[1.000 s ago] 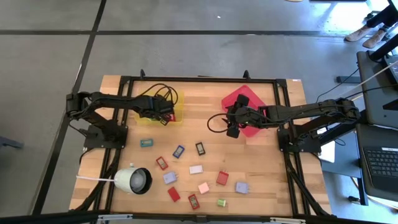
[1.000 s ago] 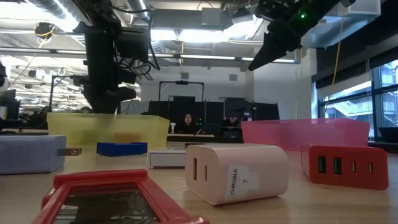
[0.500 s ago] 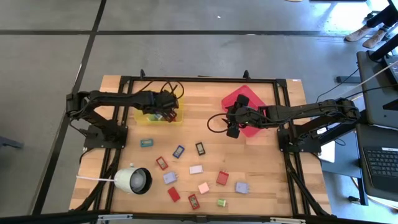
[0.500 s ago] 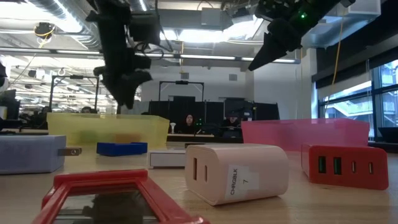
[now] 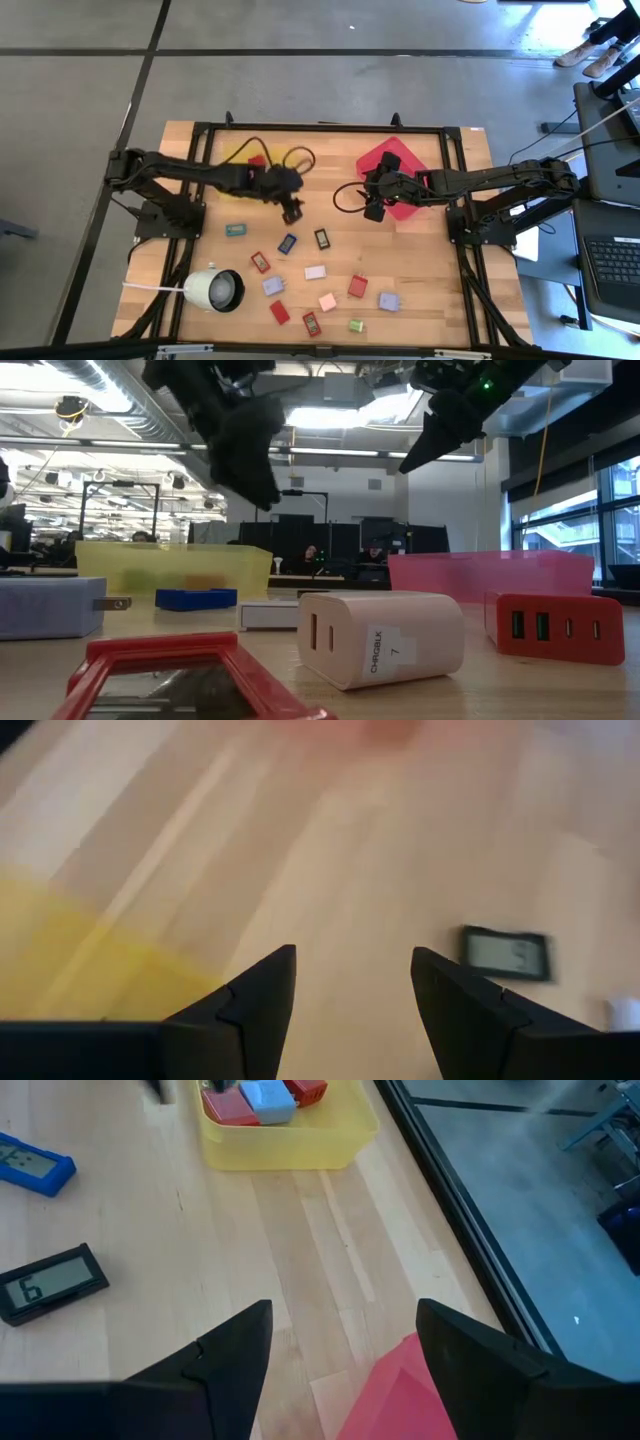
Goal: Pick & Place Office items
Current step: Put the blue digital clock into the pink bin
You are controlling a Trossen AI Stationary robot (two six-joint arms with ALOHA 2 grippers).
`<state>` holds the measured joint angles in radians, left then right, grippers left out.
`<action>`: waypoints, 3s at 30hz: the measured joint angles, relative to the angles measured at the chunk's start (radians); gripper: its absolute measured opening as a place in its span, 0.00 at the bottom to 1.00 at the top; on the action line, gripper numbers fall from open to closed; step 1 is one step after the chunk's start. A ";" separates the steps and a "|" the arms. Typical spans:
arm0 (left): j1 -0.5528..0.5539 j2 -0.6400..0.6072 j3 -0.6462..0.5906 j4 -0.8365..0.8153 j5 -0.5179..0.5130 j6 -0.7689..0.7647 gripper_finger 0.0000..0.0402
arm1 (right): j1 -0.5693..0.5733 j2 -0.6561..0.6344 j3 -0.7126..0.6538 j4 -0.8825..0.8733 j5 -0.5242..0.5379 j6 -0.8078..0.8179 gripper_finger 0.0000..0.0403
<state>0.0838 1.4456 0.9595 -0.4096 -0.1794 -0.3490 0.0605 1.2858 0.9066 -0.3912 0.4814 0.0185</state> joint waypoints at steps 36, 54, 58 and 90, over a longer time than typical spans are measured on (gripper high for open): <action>-0.414 0.162 -0.002 -0.105 -0.199 -0.725 0.49 | 0.000 0.000 0.000 0.009 -0.011 0.104 0.62; -0.417 0.271 -0.002 -0.081 -0.208 -0.722 0.60 | 0.000 0.000 0.000 0.010 -0.030 0.104 0.62; -0.417 0.277 -0.001 -0.067 -0.209 -0.722 0.67 | 0.000 0.000 0.000 0.010 -0.029 0.104 0.62; -0.456 0.370 0.017 -0.061 -0.246 -0.643 0.39 | 0.000 0.000 0.000 0.010 -0.029 0.104 0.62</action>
<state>-0.3725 1.8158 0.9767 -0.4708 -0.4254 -0.9917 0.0605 1.2858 0.9062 -0.3809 0.4522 0.1226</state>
